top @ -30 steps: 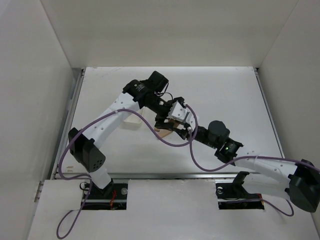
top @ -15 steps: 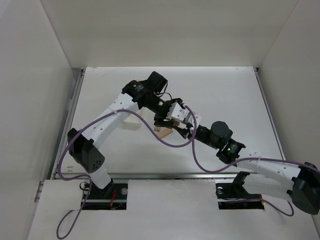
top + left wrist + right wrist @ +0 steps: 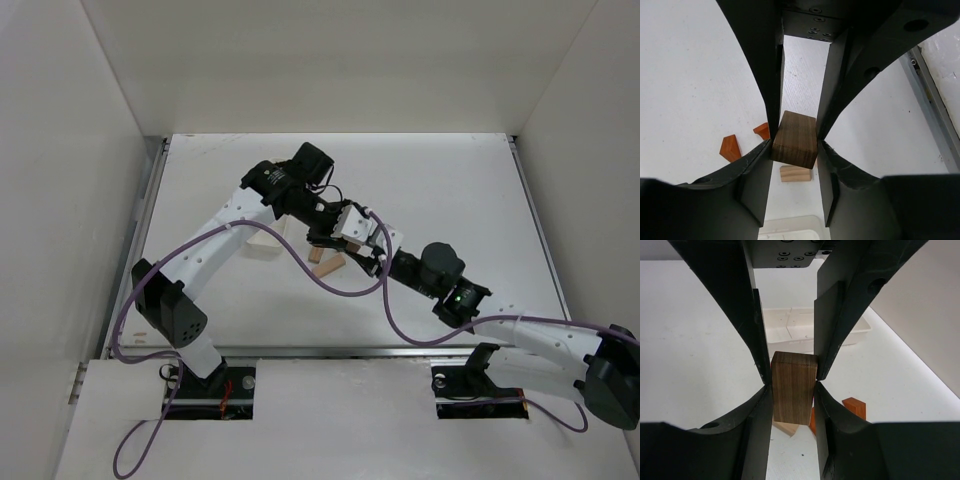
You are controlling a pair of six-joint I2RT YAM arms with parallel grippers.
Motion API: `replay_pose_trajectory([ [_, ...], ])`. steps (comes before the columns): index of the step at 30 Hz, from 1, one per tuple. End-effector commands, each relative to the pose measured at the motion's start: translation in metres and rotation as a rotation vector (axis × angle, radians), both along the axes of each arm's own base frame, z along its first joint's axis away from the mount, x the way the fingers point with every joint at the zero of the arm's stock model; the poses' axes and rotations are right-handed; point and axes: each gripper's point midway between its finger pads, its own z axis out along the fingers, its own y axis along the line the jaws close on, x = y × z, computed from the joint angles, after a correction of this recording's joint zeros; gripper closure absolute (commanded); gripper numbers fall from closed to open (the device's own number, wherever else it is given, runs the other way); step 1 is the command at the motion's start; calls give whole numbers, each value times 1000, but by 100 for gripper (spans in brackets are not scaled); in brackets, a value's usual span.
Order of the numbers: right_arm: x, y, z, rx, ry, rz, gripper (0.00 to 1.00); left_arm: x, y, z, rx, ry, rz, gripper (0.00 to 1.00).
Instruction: Build the wood block tower
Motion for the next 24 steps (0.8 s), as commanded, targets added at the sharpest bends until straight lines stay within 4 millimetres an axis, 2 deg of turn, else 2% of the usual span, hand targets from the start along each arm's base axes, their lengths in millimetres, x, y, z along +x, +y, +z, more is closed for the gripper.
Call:
replay_pose_trajectory([
  [1, -5, 3, 22, 44, -46, 24, 100, -2, -1, 29, -73, -59, -10, 65],
  [4, -6, 7, 19, 37, -40, 33, 100, -2, -1, 29, -73, -59, -9, 60],
  [9, -6, 8, 16, 30, -34, 33, 100, -2, -1, 29, -73, -59, -9, 60],
  [11, -5, 9, 12, 23, -28, 33, 100, -2, -1, 29, -73, -59, -9, 52],
  [18, -2, 9, 12, 25, -29, 24, 100, 0, 0, 28, -67, -64, -5, 51],
  [19, -2, 9, 14, 33, -36, 24, 100, 1, 1, 28, -61, -69, 0, 55],
  [22, -2, 9, 17, 40, -42, 24, 100, 1, 1, 28, -62, -77, -7, 59],
  [24, -2, 9, 17, 40, -42, 24, 100, -2, 2, 24, -56, -58, -11, 65],
])
